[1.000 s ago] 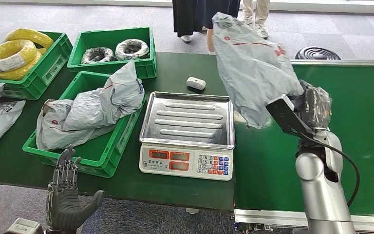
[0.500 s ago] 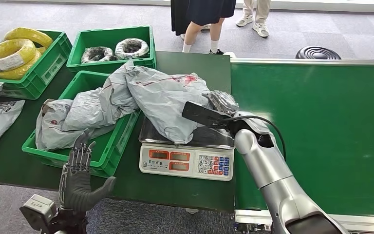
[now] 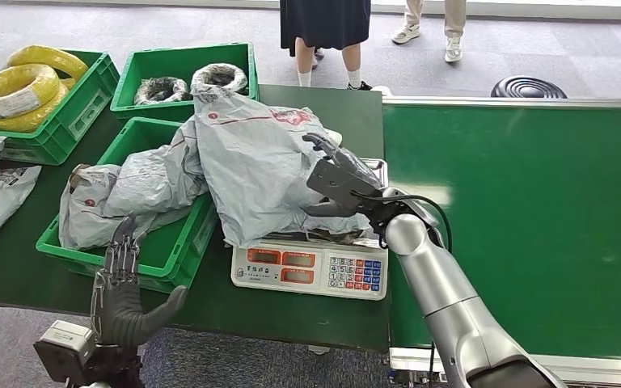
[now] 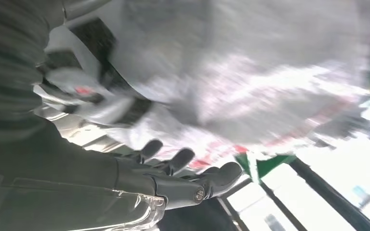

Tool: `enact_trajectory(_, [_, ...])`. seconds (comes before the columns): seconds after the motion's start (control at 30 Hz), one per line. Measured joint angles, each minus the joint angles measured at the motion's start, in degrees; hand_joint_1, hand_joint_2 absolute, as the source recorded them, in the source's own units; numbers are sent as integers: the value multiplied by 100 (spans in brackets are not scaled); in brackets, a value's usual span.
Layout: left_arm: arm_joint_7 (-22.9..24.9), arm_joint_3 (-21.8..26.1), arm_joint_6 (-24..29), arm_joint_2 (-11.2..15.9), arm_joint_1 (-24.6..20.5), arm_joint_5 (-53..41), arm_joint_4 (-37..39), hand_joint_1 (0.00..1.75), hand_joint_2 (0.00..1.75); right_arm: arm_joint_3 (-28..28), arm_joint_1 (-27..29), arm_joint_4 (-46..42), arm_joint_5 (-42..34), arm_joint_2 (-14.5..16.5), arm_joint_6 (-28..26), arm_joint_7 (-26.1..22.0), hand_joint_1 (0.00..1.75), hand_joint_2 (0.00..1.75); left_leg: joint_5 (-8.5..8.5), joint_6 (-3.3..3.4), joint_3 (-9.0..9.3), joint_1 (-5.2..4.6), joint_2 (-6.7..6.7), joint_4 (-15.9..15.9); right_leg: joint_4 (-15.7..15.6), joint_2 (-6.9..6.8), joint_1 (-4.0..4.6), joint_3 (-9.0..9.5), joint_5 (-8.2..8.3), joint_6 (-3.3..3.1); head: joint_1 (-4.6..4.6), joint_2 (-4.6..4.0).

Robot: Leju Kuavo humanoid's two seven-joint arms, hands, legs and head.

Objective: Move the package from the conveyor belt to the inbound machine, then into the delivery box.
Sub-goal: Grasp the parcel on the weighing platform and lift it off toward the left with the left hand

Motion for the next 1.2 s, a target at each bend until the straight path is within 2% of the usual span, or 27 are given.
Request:
enact_trajectory(0.13, [62,31,100,29,-111,-172,-100,0,175,-196,275,-638,-372,-15,35,-76,0,175,-1,-1,0,0,3,0,0,0,0,0,0,0,-1,0])
enact_trajectory(0.27, [73,34,119,48,-147,-221,-144,0,175,-283,398,-936,-439,-33,39,-88,0,175,-1,-1,1,0,2,0,0,0,0,0,0,0,-1,0])
enact_trajectory(0.37, [160,30,237,80,-214,-547,-157,0,175,-342,525,-1142,-766,-40,51,-213,0,175,0,-1,2,0,0,1,0,-3,0,-1,0,0,-1,0])
enact_trajectory(0.5, [637,-8,388,221,-582,-1328,-140,0,175,-465,864,-1674,-1497,-172,210,-471,0,175,0,-1,3,0,-4,1,-1,-11,0,-1,0,0,-2,0])
enact_trajectory(0.57, [956,-71,375,330,-828,-1630,-93,0,175,-572,1157,-1976,-1767,-330,156,-768,0,175,0,-1,3,0,-10,2,-2,-16,0,1,-1,0,-1,0])
enact_trajectory(0.7, [1750,-279,356,513,-1442,-2279,183,0,175,-1161,2088,-2786,-2189,-563,-696,-1605,0,175,-1,0,-3,-3,-37,5,-5,-33,-4,1,-2,2,0,0])
enact_trajectory(0.83, [2380,-637,309,499,-2298,-2922,865,0,175,-1839,3171,-3435,-2652,-692,-1103,-1953,0,175,-1,1,-5,-3,-45,6,-8,-42,-5,5,-2,3,0,0])
enact_trajectory(0.97, [2821,-1042,347,300,-3122,-3489,1802,0,175,-2102,4216,-3714,-2780,-755,-1327,-2286,0,175,-3,1,-10,-3,-37,6,-8,-38,-5,1,-2,3,-2,0])
enact_trajectory(1.07, [2989,-1293,440,73,-3689,-3707,2677,0,175,-2060,4657,-3776,-2865,-752,-1543,-2374,0,175,-2,1,-10,-3,-35,6,-7,-36,-4,0,-1,2,-3,0])
enact_trajectory(1.2, [3008,-1521,434,-294,-4285,-3727,3857,0,175,-1868,4852,-3812,-3016,-716,-1814,-2363,0,175,0,1,-9,-3,-33,6,-7,-34,-4,1,0,2,-2,0])
